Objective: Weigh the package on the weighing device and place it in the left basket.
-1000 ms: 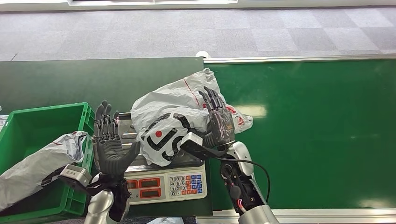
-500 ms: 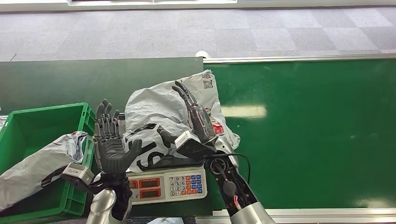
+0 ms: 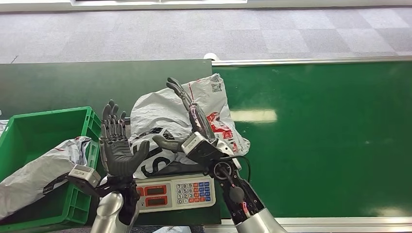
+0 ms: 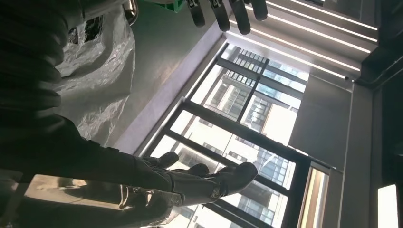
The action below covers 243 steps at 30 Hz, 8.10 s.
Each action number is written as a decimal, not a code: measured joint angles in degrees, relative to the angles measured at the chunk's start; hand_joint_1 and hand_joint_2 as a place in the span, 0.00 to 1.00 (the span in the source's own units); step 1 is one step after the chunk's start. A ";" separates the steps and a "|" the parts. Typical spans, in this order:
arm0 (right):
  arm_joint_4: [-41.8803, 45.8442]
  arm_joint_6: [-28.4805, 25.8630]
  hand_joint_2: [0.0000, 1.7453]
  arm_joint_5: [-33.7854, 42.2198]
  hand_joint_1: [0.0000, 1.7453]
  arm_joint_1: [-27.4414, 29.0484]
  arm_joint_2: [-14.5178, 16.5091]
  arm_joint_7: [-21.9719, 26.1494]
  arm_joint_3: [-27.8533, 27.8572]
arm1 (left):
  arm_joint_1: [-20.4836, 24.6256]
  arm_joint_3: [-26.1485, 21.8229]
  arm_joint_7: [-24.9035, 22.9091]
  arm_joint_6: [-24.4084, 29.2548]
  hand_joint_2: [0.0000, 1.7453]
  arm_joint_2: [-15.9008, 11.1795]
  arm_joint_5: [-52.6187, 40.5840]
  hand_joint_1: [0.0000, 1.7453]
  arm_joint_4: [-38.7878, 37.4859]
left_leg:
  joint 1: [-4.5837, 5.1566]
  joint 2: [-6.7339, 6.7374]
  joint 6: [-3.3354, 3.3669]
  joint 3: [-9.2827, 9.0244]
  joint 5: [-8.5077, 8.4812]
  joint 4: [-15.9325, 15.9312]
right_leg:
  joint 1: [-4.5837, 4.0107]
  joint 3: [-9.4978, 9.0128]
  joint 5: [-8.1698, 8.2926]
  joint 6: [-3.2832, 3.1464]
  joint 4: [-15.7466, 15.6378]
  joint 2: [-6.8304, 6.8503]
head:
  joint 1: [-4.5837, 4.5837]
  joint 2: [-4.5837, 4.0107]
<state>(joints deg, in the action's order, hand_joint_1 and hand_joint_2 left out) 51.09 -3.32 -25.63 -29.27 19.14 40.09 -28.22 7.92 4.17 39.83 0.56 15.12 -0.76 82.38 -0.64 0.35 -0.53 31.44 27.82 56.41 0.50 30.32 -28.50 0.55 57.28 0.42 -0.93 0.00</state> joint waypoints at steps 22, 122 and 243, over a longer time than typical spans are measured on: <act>36.04 -21.64 1.00 -8.53 0.00 35.91 -10.97 -0.11 27.77 | -11.95 -0.87 0.01 3.40 1.00 -3.21 -2.41 0.00 12.83 | 0.01 -0.03 0.01 0.17 0.16 -0.02 | 0.01 0.15 -0.07 0.00 -0.09 0.02 | -0.01 0.00; 27.87 -14.67 1.00 -1.52 0.00 31.87 -9.49 -0.11 25.93 | 15.15 -0.42 -22.68 -2.14 1.00 -13.23 -44.00 0.44 -19.60 | 0.01 0.00 0.01 0.21 -0.10 0.00 | 0.01 0.20 0.10 -0.02 -0.03 0.01 | -0.01 0.00; 30.12 -15.44 1.00 0.56 0.00 38.06 -9.47 -0.11 28.51 | -11.36 -29.46 -0.05 -2.97 1.00 -12.92 -5.38 0.83 25.66 | -0.01 0.04 -0.05 0.30 -0.04 -0.06 | -0.01 0.29 0.00 -0.09 -0.05 -0.01 | 0.01 0.00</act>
<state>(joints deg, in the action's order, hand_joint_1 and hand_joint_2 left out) 81.21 -18.75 -25.07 8.79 9.66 39.98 0.29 -3.44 -25.28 39.78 -2.41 2.20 -6.14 108.04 -0.65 0.39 -0.58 31.74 27.77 56.36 0.49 30.62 -28.50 0.46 57.23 0.41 -0.92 0.00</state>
